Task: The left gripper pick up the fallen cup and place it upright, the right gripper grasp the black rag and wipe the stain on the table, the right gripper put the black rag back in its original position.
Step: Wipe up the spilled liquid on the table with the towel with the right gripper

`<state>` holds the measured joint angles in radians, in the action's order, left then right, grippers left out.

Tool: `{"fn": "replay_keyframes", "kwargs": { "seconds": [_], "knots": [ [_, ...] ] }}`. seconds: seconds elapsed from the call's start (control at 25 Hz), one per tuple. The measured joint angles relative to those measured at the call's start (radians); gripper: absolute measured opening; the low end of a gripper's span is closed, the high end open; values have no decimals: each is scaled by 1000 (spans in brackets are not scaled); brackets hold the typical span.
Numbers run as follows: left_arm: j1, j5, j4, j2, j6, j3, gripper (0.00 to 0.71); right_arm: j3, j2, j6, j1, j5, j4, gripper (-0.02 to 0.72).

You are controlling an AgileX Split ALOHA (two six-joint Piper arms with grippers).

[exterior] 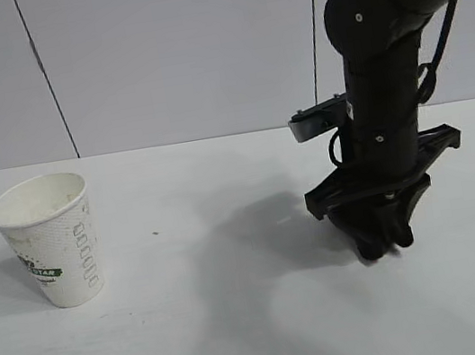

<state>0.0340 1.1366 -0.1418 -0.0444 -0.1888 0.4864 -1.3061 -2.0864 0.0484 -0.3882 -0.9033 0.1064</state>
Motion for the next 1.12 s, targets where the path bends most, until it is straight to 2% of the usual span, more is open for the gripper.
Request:
{"fn": "replay_keyframes", "kwargs": {
  "seconds": [0.08, 0.16, 0.2, 0.28, 0.32, 0.4, 0.52, 0.64, 0.8, 0.92, 1.12],
  "knots": [
    [0, 0, 0, 0, 0, 0, 654, 0, 2, -110, 0, -52, -142, 111],
    [0, 0, 0, 0, 0, 0, 654, 7, 2, -243, -17, -78, -334, 111],
    [0, 0, 0, 0, 0, 0, 654, 11, 0, -297, -30, -75, -429, 111],
    [0, 0, 0, 0, 0, 0, 654, 17, 0, -407, -70, -35, -568, 109],
    [0, -1, 0, 0, 0, 0, 654, 17, 1, -444, -90, -7, -620, 109],
    [0, -1, 0, 0, 0, 0, 654, 17, 1, -480, -141, 57, -670, 109],
    [0, -1, 0, 0, 0, 0, 654, 18, 0, -488, -202, 151, -675, 109],
    [0, -1, 0, 0, 0, 0, 654, 19, -2, -450, -221, 246, -653, 109],
    [0, -1, 1, 0, 0, 0, 654, 19, -6, -371, -221, 373, -547, 109],
    [0, -1, 1, 0, 0, 0, 654, 19, -20, -302, -221, 387, -466, 109],
    [0, -1, 1, 0, 0, 0, 654, 7, -22, -171, -219, 333, -309, 106]
  ]
}}
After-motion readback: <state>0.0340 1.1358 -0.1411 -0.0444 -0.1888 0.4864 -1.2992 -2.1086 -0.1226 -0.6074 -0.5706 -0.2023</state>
